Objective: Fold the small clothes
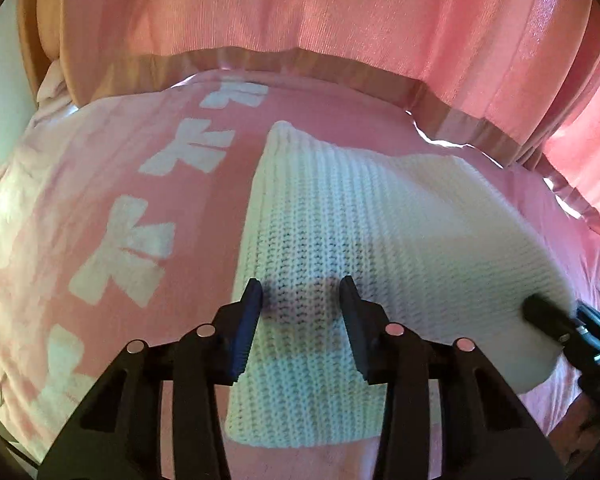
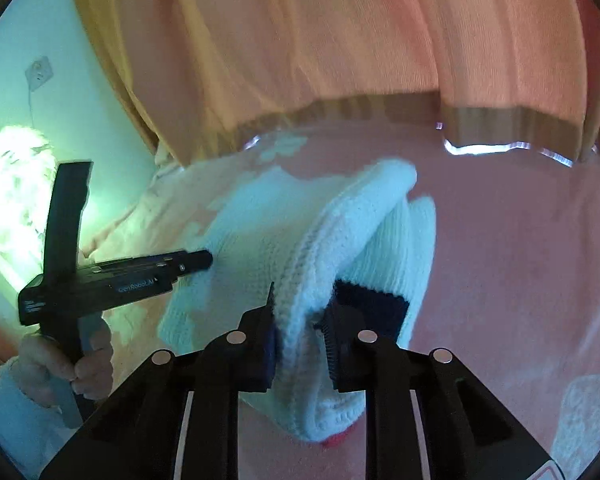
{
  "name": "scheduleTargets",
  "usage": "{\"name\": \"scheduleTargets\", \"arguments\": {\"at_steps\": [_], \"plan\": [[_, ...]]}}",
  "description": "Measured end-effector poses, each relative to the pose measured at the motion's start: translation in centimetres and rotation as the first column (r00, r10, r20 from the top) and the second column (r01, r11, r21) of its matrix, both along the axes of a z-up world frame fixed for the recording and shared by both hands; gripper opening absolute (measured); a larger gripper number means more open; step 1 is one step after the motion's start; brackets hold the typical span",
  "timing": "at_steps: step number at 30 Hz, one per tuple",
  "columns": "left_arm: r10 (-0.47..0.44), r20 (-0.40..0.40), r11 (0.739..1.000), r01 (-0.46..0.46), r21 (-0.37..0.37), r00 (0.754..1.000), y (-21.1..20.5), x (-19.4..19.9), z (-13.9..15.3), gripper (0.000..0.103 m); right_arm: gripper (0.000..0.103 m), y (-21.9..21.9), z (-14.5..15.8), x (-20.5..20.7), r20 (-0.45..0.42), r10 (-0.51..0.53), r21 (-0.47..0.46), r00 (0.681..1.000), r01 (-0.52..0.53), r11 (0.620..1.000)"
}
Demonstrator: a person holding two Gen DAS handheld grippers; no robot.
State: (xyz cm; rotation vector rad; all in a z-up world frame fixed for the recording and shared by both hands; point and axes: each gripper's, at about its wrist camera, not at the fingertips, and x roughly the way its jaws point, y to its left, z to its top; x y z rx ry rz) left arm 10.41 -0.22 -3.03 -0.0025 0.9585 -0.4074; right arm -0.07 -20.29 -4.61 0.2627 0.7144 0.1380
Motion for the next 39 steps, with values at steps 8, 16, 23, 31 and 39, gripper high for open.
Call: {"name": "scheduleTargets", "arguments": {"at_steps": [8, 16, 23, 31, 39], "plan": [[0.035, -0.05, 0.997, -0.038, -0.06, 0.998, 1.9, -0.5, -0.9, 0.073, 0.064, -1.1, -2.8, -0.6, -0.085, -0.1, -0.051, 0.991, 0.096, 0.994], [0.008, -0.203, 0.994, -0.031, -0.109, 0.979, 0.9, 1.3, -3.6, 0.072, 0.061, -4.1, -8.0, 3.3, -0.218, -0.104, 0.218, 0.971, 0.152, 0.964], [-0.012, -0.016, 0.986, 0.01, -0.164, 1.0, 0.7, -0.1, 1.1, 0.035, 0.037, 0.0, 1.2, 1.8, 0.099, -0.036, -0.058, 0.994, 0.042, 0.997], [-0.007, -0.033, 1.0, 0.007, 0.012, 0.999, -1.0, -1.1, -1.8, 0.051, 0.055, -2.3, -4.8, 3.4, -0.134, -0.128, -0.076, 0.983, 0.118, 0.99], [-0.029, 0.104, 0.994, 0.017, 0.108, 0.994, -1.9, -3.6, -0.2, 0.055, 0.006, 1.3, -2.5, 0.4, -0.097, -0.078, -0.22, 0.992, 0.055, 0.974]]}}
